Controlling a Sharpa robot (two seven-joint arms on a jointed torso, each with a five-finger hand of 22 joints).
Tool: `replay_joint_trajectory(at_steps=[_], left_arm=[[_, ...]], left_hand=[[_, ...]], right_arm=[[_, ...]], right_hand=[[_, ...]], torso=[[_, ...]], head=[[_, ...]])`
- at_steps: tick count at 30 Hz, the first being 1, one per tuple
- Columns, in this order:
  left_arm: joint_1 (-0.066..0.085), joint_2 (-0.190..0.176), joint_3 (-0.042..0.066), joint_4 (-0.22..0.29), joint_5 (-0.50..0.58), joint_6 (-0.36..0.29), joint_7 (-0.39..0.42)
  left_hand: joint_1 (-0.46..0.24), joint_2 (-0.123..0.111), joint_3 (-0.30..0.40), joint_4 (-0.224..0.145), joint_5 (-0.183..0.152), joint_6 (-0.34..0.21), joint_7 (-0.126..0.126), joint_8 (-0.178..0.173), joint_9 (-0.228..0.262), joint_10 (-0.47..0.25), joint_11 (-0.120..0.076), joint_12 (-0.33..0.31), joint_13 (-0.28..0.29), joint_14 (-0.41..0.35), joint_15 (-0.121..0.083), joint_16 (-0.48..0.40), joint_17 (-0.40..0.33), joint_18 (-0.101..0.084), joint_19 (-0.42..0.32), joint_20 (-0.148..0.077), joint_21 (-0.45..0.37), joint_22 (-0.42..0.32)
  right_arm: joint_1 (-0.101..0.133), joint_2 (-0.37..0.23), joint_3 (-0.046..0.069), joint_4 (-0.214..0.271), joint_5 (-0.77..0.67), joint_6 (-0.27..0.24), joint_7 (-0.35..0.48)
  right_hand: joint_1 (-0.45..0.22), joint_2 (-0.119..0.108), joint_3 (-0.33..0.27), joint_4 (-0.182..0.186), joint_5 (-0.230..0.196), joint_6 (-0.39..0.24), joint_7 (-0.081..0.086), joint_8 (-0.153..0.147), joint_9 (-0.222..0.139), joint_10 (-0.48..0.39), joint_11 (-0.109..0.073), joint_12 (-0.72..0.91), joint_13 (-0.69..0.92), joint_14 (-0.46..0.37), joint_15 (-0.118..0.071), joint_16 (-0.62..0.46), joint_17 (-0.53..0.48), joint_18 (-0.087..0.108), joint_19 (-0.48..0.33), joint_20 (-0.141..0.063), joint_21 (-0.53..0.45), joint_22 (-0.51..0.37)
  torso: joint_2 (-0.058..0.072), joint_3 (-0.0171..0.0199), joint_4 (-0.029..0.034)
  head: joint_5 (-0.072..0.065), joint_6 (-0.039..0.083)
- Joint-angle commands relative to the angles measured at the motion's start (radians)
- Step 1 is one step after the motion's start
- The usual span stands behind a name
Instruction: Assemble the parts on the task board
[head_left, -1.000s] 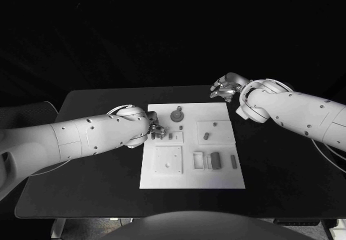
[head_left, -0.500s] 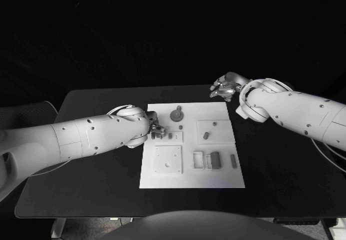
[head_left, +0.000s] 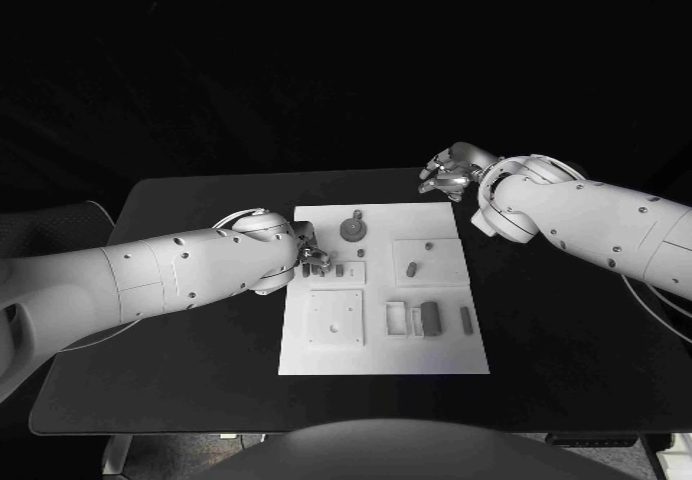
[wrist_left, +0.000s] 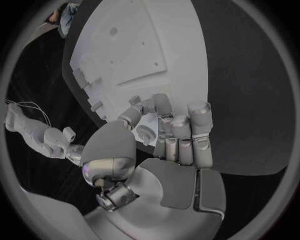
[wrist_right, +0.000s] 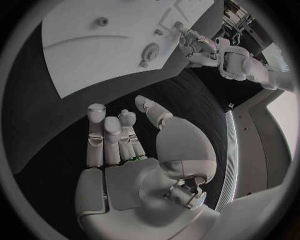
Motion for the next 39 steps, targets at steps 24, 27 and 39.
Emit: replay_joint_trajectory(at_steps=[24,27,39], left_arm=[[-0.005,0.003,-0.002,-0.002,0.015,0.014,0.015],[-0.005,0.003,-0.002,-0.004,0.012,0.014,0.015],[-0.005,0.001,-0.002,-0.005,0.018,0.029,0.014]], left_hand=[[-0.016,-0.023,-0.064,0.027,-0.025,-0.012,0.001,0.019,-0.012,-0.018,-0.002,0.013,-0.012,-0.005,-0.013,0.005,-0.005,0.061,-0.002,-0.007,-0.003,0.016],[-0.017,-0.023,-0.065,0.028,-0.026,-0.012,0.001,0.019,-0.013,-0.018,-0.002,0.014,-0.012,-0.005,-0.013,0.005,-0.005,0.061,-0.002,-0.007,-0.003,0.016],[-0.024,-0.029,-0.071,0.035,-0.032,-0.017,0.002,0.016,-0.017,-0.02,-0.002,0.014,-0.014,-0.008,-0.013,0.005,-0.005,0.061,-0.005,-0.007,-0.004,0.016]], right_arm=[[0.0,0.0,0.0,0.0,-0.001,0.013,0.007],[0.0,0.0,0.0,0.0,-0.001,0.013,0.007],[0.0,0.0,0.0,0.0,0.0,0.013,0.007]], right_hand=[[-0.012,-0.001,0.006,0.002,0.005,0.004,0.015,0.002,-0.001,-0.009,-0.001,0.007,-0.002,-0.004,0.002,0.002,-0.002,0.061,0.005,-0.005,-0.006,0.013],[-0.012,-0.001,0.006,0.002,0.005,0.004,0.015,0.002,-0.001,-0.009,-0.001,0.007,-0.002,-0.004,0.002,0.002,-0.002,0.061,0.005,-0.005,-0.006,0.013],[-0.013,-0.001,0.007,0.002,0.005,0.004,0.015,0.002,-0.001,-0.009,-0.001,0.007,-0.002,-0.004,0.002,0.002,-0.002,0.061,0.005,-0.005,-0.006,0.013]], torso=[[0.0,0.0,0.0],[0.0,-0.0001,-0.0002],[0.0,-0.0002,0.0]], head=[[-0.001,-0.004],[-0.002,-0.004],[-0.003,-0.003]])
